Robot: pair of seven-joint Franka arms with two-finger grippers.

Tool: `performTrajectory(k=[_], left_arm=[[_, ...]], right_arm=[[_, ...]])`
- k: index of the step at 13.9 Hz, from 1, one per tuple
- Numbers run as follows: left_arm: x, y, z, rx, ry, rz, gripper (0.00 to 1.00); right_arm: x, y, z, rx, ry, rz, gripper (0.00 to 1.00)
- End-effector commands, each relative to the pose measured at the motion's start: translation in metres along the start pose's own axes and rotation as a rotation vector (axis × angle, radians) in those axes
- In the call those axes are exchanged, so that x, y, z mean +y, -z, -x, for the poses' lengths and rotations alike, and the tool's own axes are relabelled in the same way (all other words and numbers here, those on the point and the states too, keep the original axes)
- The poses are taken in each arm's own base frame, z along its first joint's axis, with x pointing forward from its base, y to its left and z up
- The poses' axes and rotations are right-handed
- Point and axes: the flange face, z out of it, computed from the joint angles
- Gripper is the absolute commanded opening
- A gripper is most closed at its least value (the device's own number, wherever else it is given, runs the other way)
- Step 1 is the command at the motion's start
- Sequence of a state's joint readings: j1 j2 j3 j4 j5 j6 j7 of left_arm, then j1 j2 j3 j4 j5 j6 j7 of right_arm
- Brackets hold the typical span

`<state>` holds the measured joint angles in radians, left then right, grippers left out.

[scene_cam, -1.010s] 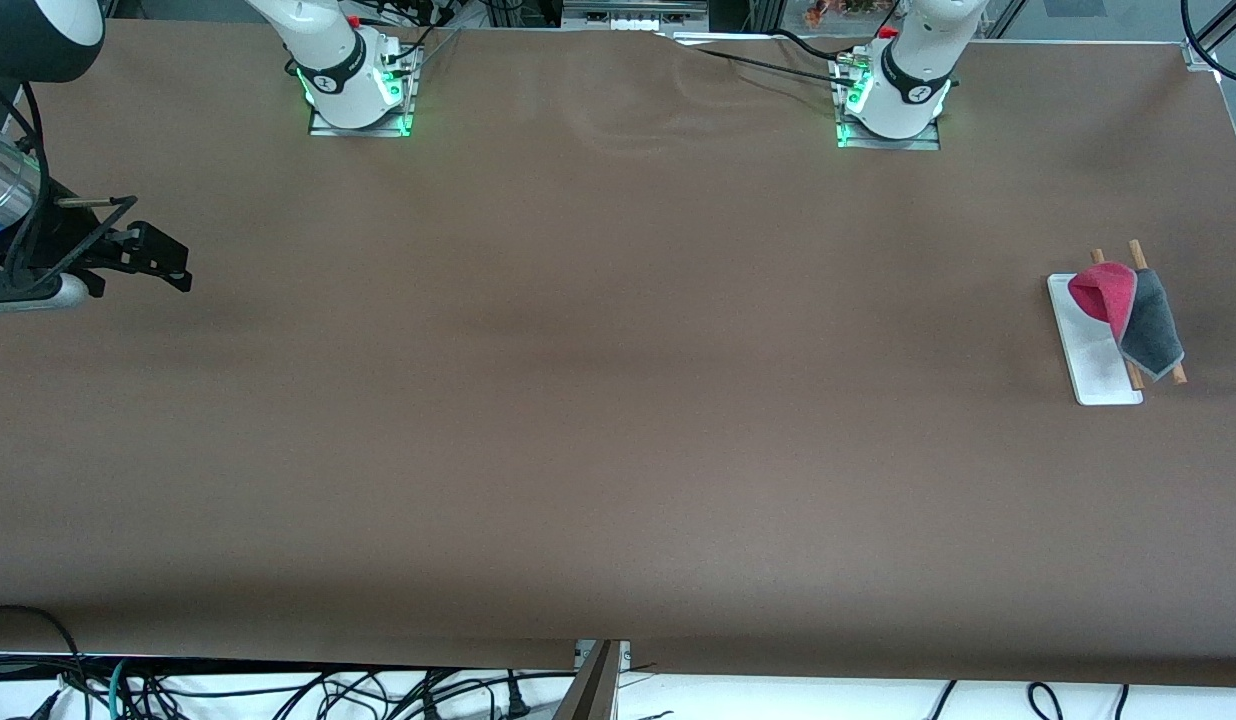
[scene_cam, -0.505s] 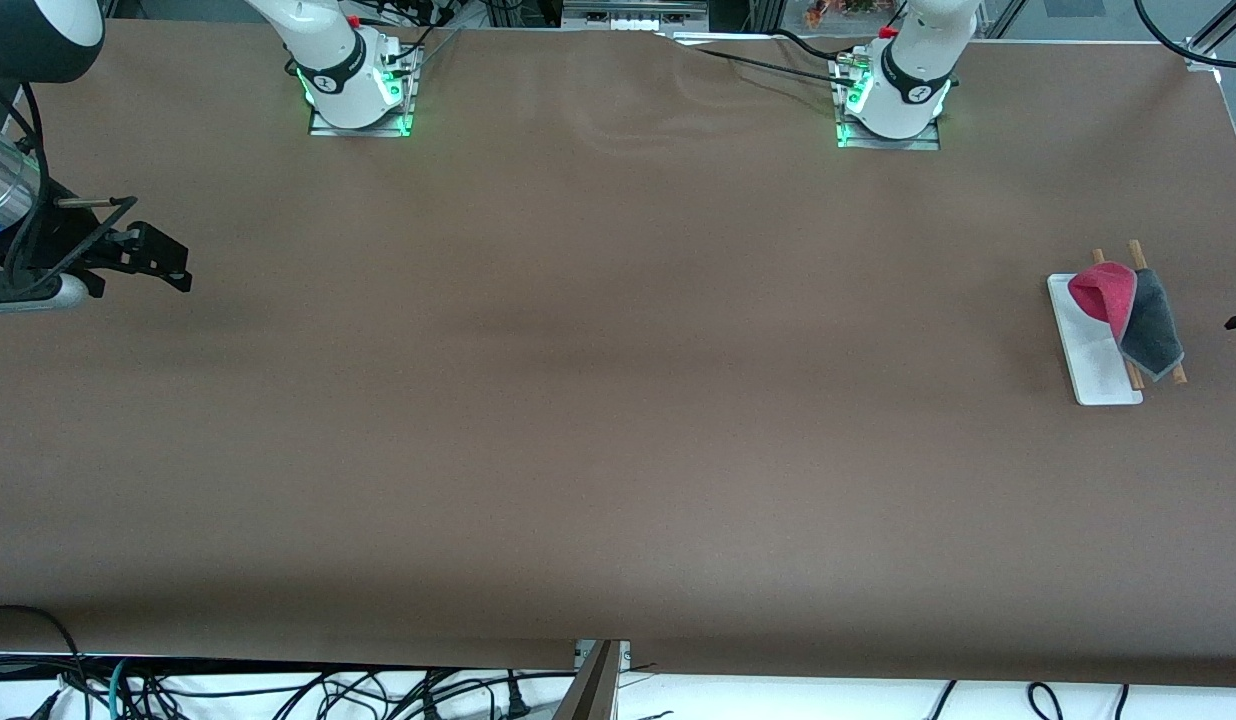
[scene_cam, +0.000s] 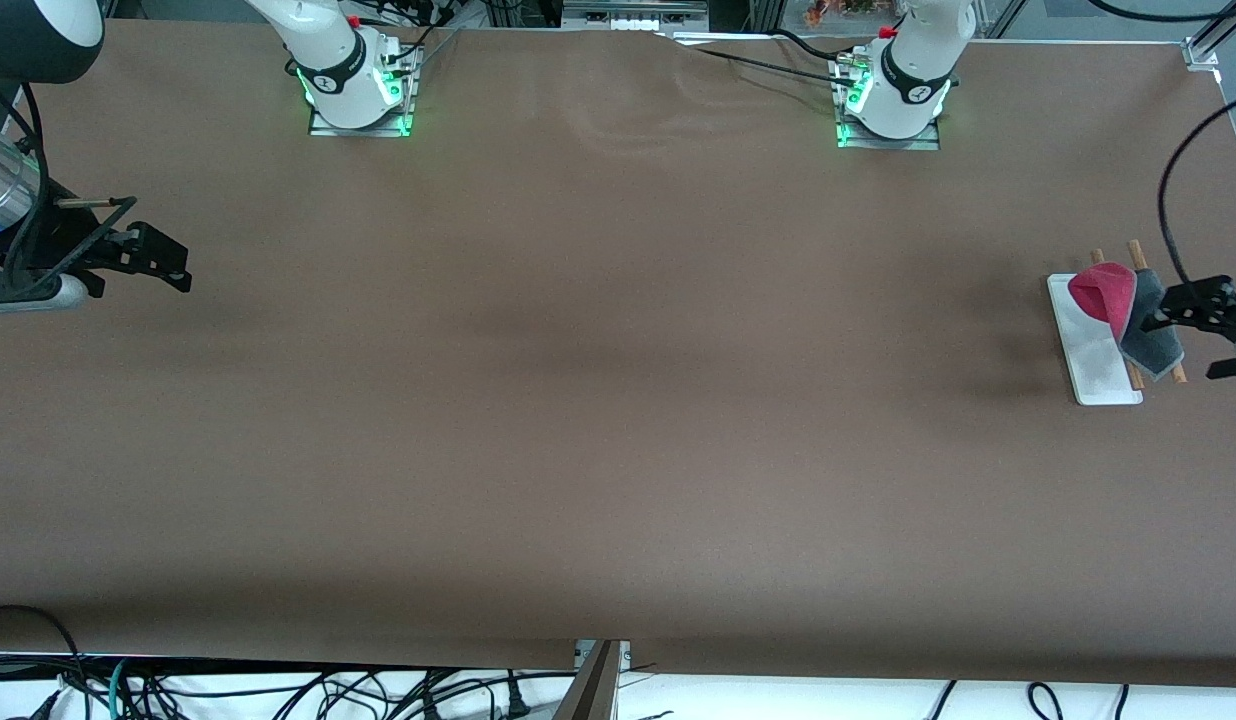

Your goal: Pass towel and hang on rack

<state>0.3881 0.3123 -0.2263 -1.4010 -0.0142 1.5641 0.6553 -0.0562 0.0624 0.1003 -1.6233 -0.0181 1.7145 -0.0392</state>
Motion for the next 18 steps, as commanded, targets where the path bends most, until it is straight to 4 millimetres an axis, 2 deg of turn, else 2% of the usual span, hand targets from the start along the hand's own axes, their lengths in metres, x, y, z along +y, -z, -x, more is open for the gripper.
performTrajectory(k=[1,4,9,11,18], left_arm=[[0.049,0.004,0.016,-0.046,0.187,-0.052,1.00],[0.077,0.010,0.012,-0.039,0.334,-0.074,1.00],[0.112,0.001,0.026,0.005,0.526,-0.083,1.00],[0.114,0.003,0.025,0.006,0.530,-0.084,1.00],[0.104,0.006,0.023,0.034,0.529,-0.084,1.00]], right_arm=[[0.003,0.005,-0.003,0.004,0.005,-0.016,1.00],[0.002,0.002,-0.004,0.000,0.006,-0.017,1.00],[0.002,0.002,-0.004,0.000,0.006,-0.019,1.00],[0.002,0.002,-0.004,0.000,0.006,-0.019,1.00],[0.003,0.001,-0.004,-0.002,0.003,-0.020,1.00]])
